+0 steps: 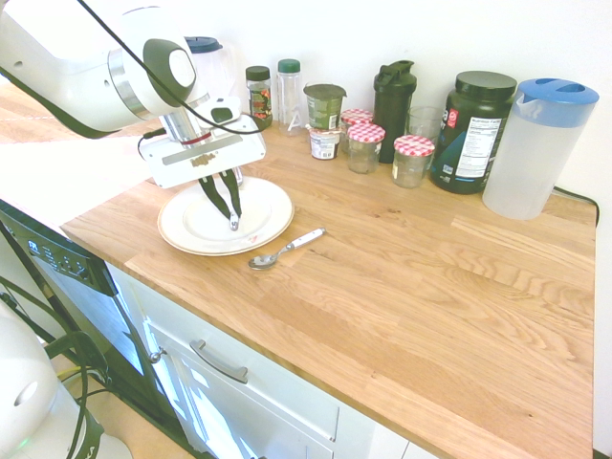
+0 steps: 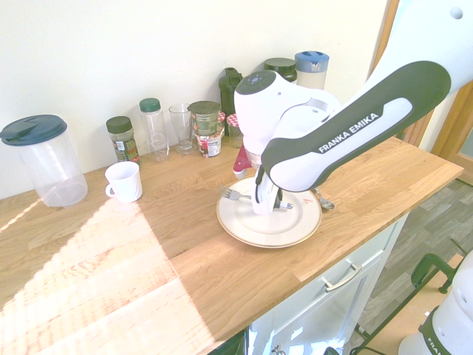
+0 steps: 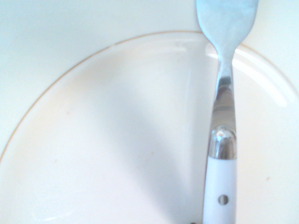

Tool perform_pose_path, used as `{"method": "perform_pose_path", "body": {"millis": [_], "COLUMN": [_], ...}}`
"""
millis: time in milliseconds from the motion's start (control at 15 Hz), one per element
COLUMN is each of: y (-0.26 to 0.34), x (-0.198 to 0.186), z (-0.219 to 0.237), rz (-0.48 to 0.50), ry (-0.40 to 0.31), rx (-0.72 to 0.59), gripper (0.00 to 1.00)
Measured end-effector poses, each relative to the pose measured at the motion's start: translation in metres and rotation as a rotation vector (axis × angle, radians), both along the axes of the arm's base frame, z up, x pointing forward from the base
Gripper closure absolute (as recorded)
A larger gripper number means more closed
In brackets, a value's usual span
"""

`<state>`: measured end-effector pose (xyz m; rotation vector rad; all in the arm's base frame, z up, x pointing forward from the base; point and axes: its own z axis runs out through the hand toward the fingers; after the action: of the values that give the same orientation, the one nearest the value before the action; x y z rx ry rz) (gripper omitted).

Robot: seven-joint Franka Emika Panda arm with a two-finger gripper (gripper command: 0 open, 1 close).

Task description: Put the fork into the plate

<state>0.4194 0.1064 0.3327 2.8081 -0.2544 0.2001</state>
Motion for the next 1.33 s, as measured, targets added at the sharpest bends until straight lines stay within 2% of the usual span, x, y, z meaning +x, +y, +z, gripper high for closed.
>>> {"method": "perform_pose_path", "body": {"millis": [67,1000,1333], "y": [0.002,0.004,-0.005], "x": [0.000,-0.004,-0.016], "z": [-0.001,0.000,0.014], "rz": [0.004,0.030,0.041], "ry": [-0.001,-0.030,-0.064], "rx": [-0.008,-0.013,0.001], "gripper": [0.00,0.00,0.00]}}
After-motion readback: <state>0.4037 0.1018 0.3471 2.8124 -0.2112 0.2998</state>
